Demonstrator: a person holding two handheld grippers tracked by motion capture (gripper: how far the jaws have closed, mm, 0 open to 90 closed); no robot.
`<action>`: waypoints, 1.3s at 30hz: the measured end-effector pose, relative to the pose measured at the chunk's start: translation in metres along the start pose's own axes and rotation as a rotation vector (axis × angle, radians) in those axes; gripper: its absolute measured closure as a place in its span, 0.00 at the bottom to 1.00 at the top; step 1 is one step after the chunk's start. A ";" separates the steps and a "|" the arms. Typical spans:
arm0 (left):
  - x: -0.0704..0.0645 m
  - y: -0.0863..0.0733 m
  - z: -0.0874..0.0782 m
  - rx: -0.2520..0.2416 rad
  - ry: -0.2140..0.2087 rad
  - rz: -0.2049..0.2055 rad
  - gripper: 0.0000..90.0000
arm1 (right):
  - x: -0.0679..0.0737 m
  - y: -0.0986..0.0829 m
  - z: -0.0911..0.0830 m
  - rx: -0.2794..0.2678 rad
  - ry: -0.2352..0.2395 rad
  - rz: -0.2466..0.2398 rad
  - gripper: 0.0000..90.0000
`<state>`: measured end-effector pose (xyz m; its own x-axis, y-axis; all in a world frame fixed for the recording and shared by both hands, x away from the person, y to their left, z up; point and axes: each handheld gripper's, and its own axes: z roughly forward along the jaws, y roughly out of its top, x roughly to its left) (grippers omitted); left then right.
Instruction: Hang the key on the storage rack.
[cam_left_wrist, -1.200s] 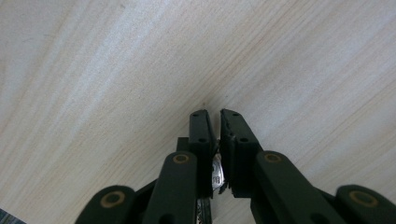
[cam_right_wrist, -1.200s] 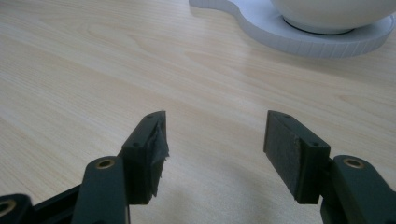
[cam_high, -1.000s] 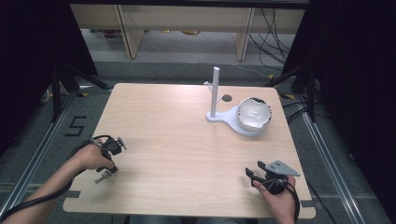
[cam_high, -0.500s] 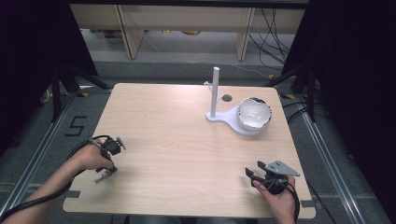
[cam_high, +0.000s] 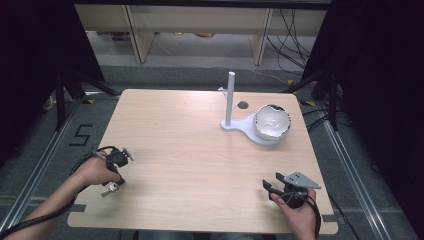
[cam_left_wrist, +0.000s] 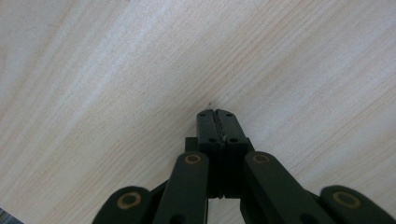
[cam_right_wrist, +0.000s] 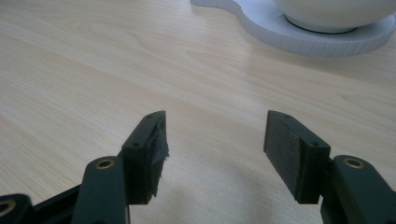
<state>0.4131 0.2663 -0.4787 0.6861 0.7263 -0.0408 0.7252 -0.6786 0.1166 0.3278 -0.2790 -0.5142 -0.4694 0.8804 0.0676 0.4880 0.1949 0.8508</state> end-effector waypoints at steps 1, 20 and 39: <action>0.000 0.000 0.000 0.001 0.000 -0.001 0.99 | 0.000 0.000 -0.001 0.008 0.000 -0.002 0.45; 0.001 -0.003 -0.028 -0.240 0.016 -0.038 1.00 | 0.000 0.000 0.000 0.003 -0.002 0.000 0.45; -0.015 0.013 -0.058 -0.636 -0.015 -0.117 1.00 | 0.000 0.001 -0.002 -0.009 -0.009 0.000 0.45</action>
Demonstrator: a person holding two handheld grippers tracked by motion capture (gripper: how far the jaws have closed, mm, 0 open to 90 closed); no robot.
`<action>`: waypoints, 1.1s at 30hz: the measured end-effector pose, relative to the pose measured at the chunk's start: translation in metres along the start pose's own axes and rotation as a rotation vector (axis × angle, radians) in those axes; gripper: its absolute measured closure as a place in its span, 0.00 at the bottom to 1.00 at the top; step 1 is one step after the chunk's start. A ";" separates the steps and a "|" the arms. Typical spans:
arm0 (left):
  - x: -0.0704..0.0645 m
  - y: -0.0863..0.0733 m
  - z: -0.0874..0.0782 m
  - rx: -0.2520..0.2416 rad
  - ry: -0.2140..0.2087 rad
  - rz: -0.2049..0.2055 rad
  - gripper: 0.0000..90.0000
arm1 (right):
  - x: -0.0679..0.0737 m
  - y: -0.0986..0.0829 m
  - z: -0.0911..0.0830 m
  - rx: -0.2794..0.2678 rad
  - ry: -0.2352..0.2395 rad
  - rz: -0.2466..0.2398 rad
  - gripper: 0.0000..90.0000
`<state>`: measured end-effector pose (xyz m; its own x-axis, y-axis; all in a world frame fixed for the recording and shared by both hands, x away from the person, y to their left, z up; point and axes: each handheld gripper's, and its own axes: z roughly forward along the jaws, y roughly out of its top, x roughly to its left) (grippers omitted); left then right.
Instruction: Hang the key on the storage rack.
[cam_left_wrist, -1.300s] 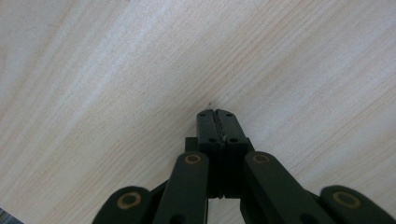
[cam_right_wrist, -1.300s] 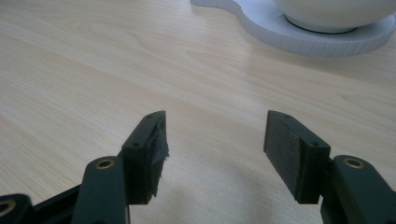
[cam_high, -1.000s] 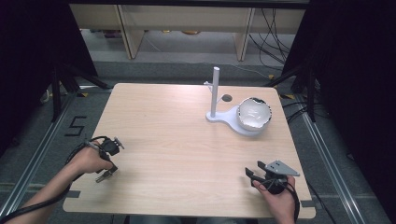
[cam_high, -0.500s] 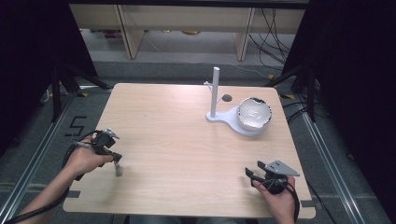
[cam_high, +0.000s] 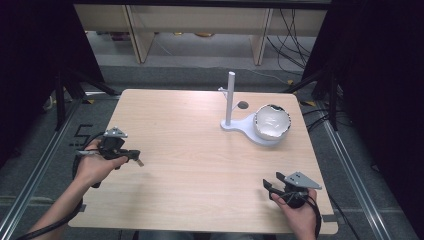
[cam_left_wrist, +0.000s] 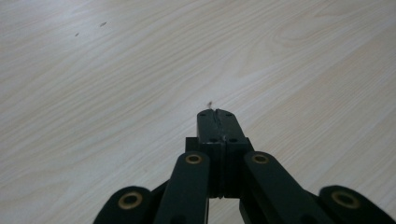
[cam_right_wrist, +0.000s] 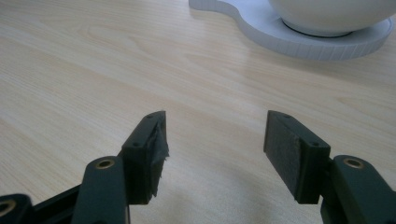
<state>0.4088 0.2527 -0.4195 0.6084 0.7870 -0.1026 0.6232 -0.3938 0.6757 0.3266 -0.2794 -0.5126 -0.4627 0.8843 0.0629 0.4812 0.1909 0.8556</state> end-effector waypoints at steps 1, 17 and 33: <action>-0.002 0.002 0.001 -0.007 -0.003 -0.002 1.00 | 0.000 0.000 0.000 0.000 -0.002 0.000 0.45; -0.023 0.033 0.014 -0.180 -0.018 -0.024 1.00 | -0.001 0.000 -0.002 -0.011 0.000 0.003 0.45; -0.039 0.064 0.025 -0.355 0.014 -0.056 1.00 | 0.003 0.000 -0.002 -0.003 0.000 0.023 0.45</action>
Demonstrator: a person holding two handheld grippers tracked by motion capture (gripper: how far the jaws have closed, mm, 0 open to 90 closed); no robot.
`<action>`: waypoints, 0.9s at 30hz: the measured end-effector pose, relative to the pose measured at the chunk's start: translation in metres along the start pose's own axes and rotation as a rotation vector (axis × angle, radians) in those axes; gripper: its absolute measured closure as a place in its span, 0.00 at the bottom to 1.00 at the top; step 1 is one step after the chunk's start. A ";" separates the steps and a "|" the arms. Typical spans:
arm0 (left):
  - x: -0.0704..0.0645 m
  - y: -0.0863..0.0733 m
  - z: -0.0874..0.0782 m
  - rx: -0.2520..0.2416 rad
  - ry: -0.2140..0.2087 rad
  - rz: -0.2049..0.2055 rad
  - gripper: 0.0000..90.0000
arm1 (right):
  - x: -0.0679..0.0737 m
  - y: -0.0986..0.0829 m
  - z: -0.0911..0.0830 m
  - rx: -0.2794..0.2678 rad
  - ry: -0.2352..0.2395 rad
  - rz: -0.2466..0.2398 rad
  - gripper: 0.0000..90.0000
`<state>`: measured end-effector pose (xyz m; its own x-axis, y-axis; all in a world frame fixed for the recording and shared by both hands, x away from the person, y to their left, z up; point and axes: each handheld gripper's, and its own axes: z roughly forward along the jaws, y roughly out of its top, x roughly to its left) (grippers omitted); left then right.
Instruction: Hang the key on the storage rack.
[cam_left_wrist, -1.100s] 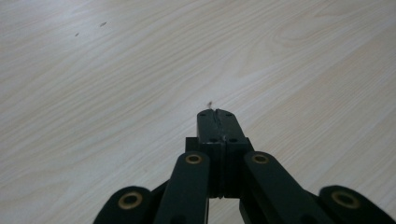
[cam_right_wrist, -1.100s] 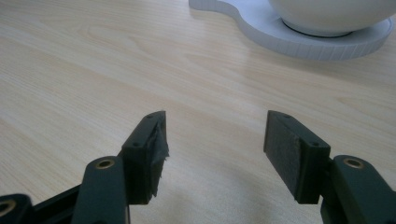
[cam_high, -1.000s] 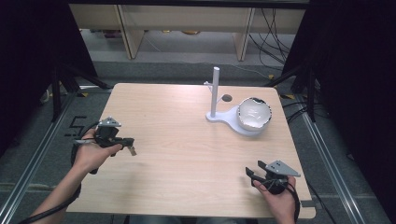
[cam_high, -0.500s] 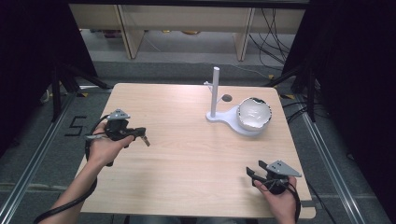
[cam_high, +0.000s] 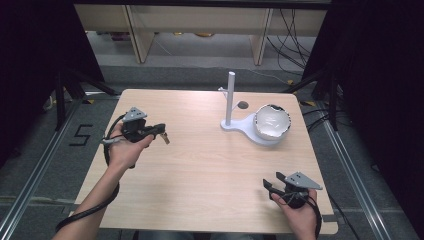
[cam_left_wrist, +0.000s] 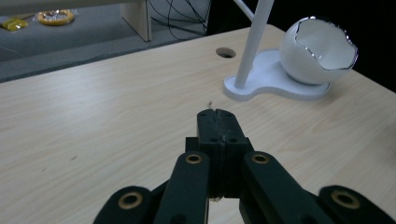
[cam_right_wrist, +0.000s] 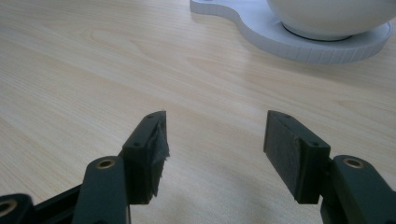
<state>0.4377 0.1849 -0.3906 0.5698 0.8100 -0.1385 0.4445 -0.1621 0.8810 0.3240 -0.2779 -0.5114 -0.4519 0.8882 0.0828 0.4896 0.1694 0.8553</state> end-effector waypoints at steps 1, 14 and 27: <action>-0.001 0.001 0.002 -0.004 -0.002 0.001 1.00 | 0.000 0.000 0.000 -0.001 -0.003 -0.003 0.45; -0.011 0.017 0.020 -0.080 -0.014 -0.015 1.00 | -0.002 0.000 0.001 -0.010 0.006 -0.022 0.45; -0.026 0.036 0.045 -0.126 -0.024 -0.005 1.00 | -0.003 0.001 -0.001 -0.025 0.001 -0.023 0.45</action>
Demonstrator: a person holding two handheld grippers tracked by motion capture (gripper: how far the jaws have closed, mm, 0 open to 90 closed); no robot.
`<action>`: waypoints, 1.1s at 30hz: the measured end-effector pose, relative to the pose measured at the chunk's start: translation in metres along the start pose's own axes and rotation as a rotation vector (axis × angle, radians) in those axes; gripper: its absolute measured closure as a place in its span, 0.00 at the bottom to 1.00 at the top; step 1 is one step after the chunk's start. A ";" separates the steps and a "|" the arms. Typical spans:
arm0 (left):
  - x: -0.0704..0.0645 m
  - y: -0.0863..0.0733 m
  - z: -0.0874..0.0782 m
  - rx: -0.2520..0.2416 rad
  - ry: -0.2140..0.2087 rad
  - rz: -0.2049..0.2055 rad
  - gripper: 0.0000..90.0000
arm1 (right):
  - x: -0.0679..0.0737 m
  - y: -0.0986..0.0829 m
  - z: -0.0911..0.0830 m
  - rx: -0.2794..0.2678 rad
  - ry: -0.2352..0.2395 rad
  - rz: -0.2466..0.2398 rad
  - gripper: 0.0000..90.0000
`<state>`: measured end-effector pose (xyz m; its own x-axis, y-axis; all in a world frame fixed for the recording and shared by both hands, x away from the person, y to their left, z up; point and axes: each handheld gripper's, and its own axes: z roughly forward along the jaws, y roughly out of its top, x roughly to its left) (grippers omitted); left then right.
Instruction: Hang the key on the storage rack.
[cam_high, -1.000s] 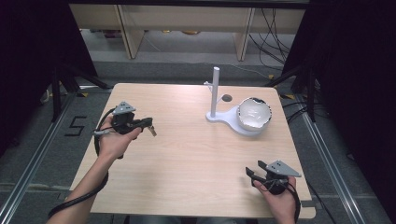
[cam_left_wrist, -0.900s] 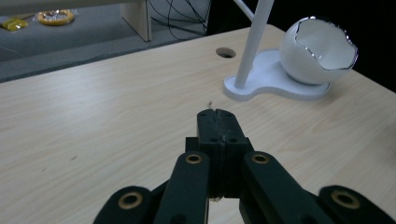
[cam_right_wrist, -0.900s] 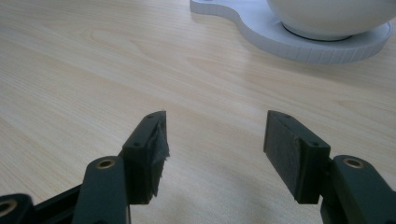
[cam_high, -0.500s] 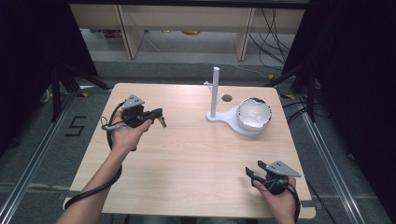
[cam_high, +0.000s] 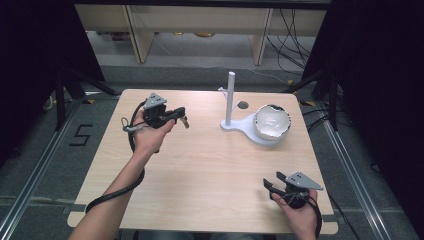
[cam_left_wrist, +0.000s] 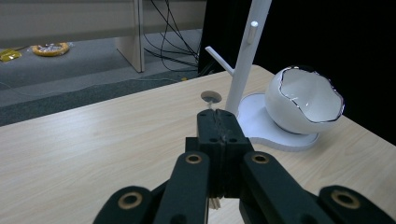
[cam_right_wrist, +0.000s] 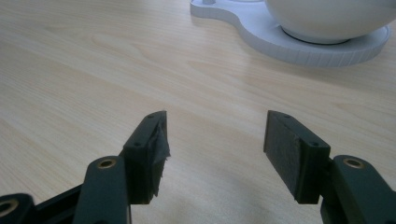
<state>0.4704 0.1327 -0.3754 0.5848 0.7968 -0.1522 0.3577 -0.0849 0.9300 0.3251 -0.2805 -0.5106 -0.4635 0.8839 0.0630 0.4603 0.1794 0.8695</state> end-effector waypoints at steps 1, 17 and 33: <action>-0.001 0.001 0.001 -0.001 -0.002 0.003 1.00 | 0.001 0.000 0.000 0.002 0.000 0.015 0.45; -0.006 0.015 0.016 -0.015 0.009 0.022 1.00 | 0.001 0.000 0.000 -0.001 0.008 0.000 0.45; -0.013 0.027 0.040 -0.020 0.018 0.032 1.00 | 0.002 0.000 -0.001 0.005 0.003 0.023 0.45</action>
<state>0.5016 0.0961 -0.3621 0.5825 0.8045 -0.1161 0.3243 -0.0991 0.9407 0.3233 -0.2789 -0.5102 -0.4553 0.8864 0.0841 0.4747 0.1618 0.8652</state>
